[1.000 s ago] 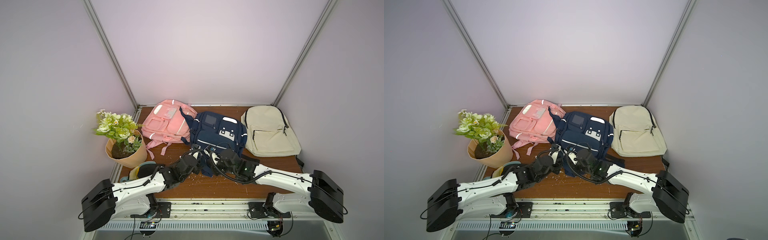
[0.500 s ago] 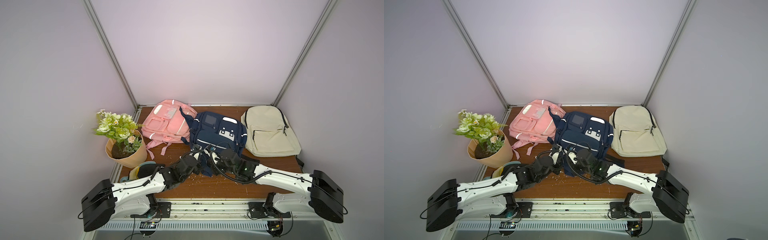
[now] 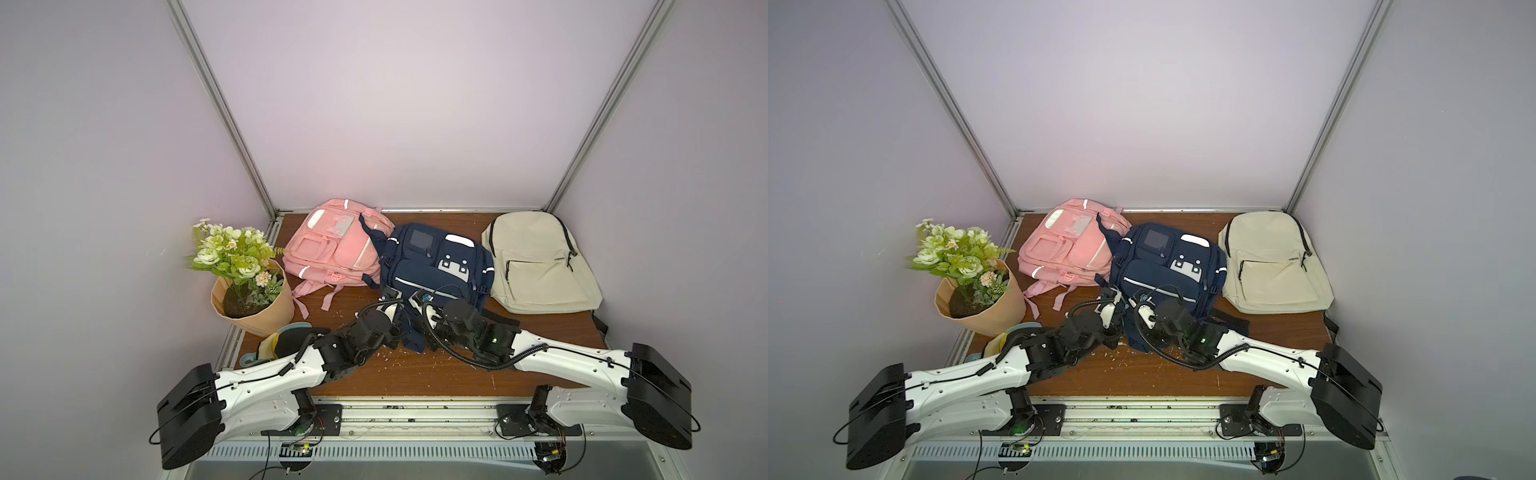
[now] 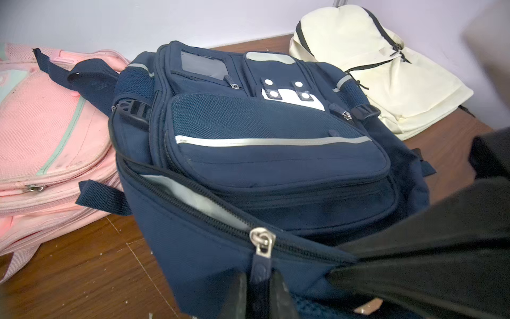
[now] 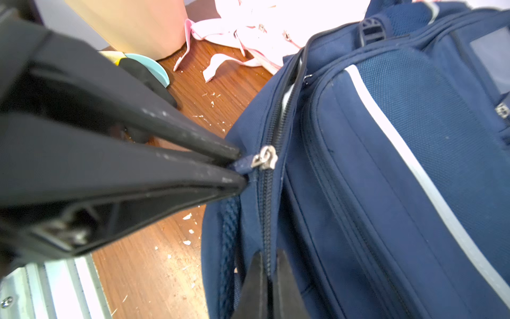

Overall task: Zip up the backpack
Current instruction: Zip the zipper on the backpack, then pick up the backpack from the center of the board.

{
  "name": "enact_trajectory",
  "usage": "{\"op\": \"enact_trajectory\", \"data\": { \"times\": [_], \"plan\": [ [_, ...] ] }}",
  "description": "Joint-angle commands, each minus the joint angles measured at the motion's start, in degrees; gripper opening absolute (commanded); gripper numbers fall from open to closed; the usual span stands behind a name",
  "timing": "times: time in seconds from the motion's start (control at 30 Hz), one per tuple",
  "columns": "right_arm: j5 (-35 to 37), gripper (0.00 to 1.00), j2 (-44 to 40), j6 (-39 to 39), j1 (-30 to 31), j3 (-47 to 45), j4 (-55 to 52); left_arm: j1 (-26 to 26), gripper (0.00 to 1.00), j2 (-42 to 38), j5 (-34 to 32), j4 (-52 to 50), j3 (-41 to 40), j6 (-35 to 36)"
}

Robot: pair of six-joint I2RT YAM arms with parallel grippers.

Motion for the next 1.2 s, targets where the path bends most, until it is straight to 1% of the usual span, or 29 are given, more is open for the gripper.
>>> {"op": "enact_trajectory", "data": {
  "times": [0.0, 0.1, 0.17, 0.23, 0.47, 0.57, 0.67, 0.73, 0.8, 0.93, 1.03, 1.07, 1.17],
  "plan": [
    [4.7, 0.0, -3.8, 0.7, 0.4, -2.0, -6.1, 5.3, 0.0, -2.7, -7.5, -3.2, -1.7, -2.3],
    [6.4, 0.0, -5.0, 1.0, 0.4, -3.3, -7.2, 6.2, 0.0, -3.4, -8.1, -3.7, -1.6, -2.5],
    [7.0, 0.0, -5.8, 1.2, 0.4, -3.8, -7.9, 6.8, 0.0, -2.8, -8.2, -3.9, -1.1, -2.6],
    [7.0, 0.0, -7.4, 1.4, 0.6, -4.7, -8.2, 8.4, 0.0, -1.2, -7.8, -4.2, -0.4, -3.1],
    [3.2, 0.0, -12.7, 1.0, 2.7, -8.0, -6.8, 17.0, 0.0, 6.7, -0.9, 0.9, 2.6, -2.6],
    [3.9, 0.0, -13.4, 1.6, 4.1, -8.8, -6.9, 20.8, 0.0, 11.4, 1.1, 2.7, 5.7, -2.3],
    [4.8, 0.0, -14.1, 2.5, 4.8, -9.4, -7.1, 24.6, 0.0, 16.1, 1.8, 3.5, 9.5, -2.5],
    [4.8, 0.0, -15.3, 3.0, 4.8, -10.0, -6.7, 27.8, 0.0, 18.8, 4.3, 5.0, 11.5, -2.9],
    [4.7, 0.0, -16.3, 3.3, 4.8, -10.4, -6.2, 29.8, 0.0, 21.4, 5.5, 6.1, 13.4, -3.1],
    [4.4, 0.0, -16.5, 3.3, 4.8, -10.3, -5.4, 30.7, 0.0, 26.0, 5.6, 5.9, 18.4, -1.8],
    [4.2, 0.0, -15.7, 3.8, 4.8, -9.5, -4.2, 30.7, 0.0, 26.6, 8.3, 5.1, 20.2, -1.6],
    [4.7, 0.0, -15.3, 4.1, 4.8, -9.0, -3.8, 30.6, 0.05, 25.8, 9.3, 5.3, 19.9, -1.7],
    [9.4, 0.0, -13.6, 6.1, 4.7, -5.0, -3.5, 29.7, 0.36, 20.1, 9.4, 4.8, 16.6, -2.0]
  ]
}}
